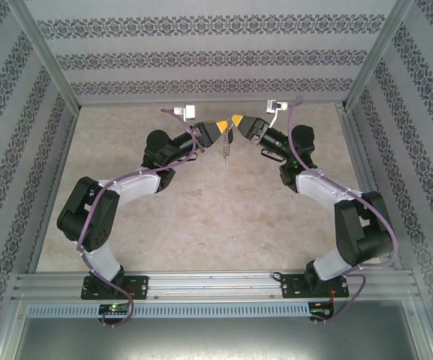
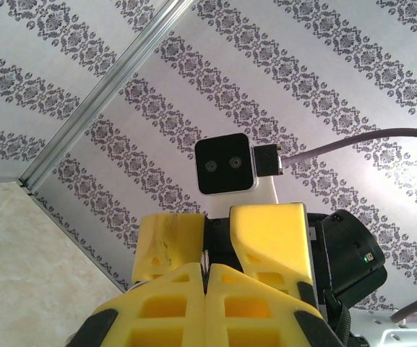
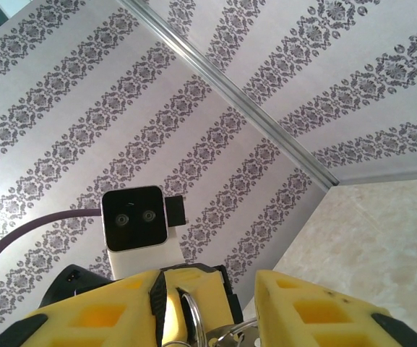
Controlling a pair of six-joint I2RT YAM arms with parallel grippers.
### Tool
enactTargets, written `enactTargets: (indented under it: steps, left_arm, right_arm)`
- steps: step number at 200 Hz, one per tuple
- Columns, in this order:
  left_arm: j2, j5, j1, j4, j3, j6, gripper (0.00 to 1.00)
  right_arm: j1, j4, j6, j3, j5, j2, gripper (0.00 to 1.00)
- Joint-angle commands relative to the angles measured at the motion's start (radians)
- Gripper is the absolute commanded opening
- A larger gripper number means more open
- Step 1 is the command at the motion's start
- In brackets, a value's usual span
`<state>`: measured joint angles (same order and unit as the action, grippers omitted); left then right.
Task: Put the keys on the keyring
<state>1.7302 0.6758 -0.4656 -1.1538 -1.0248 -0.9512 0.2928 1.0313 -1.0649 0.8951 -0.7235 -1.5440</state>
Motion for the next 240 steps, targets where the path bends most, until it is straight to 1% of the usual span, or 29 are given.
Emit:
enactTargets:
  steps: [1,43,62,135,155,189,213,218,224,231,240]
  left_arm:
    - [-0.012,-0.001,-0.011,-0.093,0.002,-0.010,0.00]
    - [-0.012,-0.001,-0.012,-0.093,-0.002,-0.009,0.00]
    - [-0.011,0.001,-0.012,-0.092,-0.002,-0.009,0.00]
    - [-0.012,0.002,-0.013,-0.095,-0.001,-0.008,0.00]
    - [-0.014,0.001,-0.011,-0.096,-0.002,-0.009,0.00]
    - [-0.014,0.004,-0.012,-0.093,-0.005,-0.009,0.00]
    - [-0.018,0.014,-0.011,-0.067,-0.009,0.003,0.00]
    - [-0.023,0.017,-0.010,-0.056,-0.012,0.010,0.04]
    - [-0.030,0.024,-0.009,-0.037,-0.012,0.024,0.10]
    - [-0.043,0.030,-0.008,-0.011,-0.012,0.045,0.22]
    - [-0.064,0.033,-0.006,0.036,-0.009,0.077,0.33]
  right_arm:
    - [0.013,0.056,-0.004,0.024,-0.022,-0.010,0.37]
    - [0.019,0.056,-0.004,0.016,-0.027,-0.010,0.32]
    - [0.020,0.056,-0.003,0.013,-0.027,-0.011,0.28]
    - [0.032,0.056,-0.001,0.008,-0.037,-0.015,0.28]
    - [0.031,0.056,0.001,0.004,-0.036,-0.016,0.21]
    - [0.027,0.056,0.000,0.005,-0.037,-0.020,0.00]
    - [0.015,0.052,-0.001,0.016,-0.053,-0.027,0.00]
    - [0.013,0.050,0.002,0.018,-0.057,-0.028,0.00]
    - [0.004,0.045,0.004,0.024,-0.067,-0.030,0.00]
    - [-0.006,0.039,0.009,0.031,-0.081,-0.033,0.00]
    - [-0.021,0.027,0.013,0.043,-0.101,-0.036,0.00]
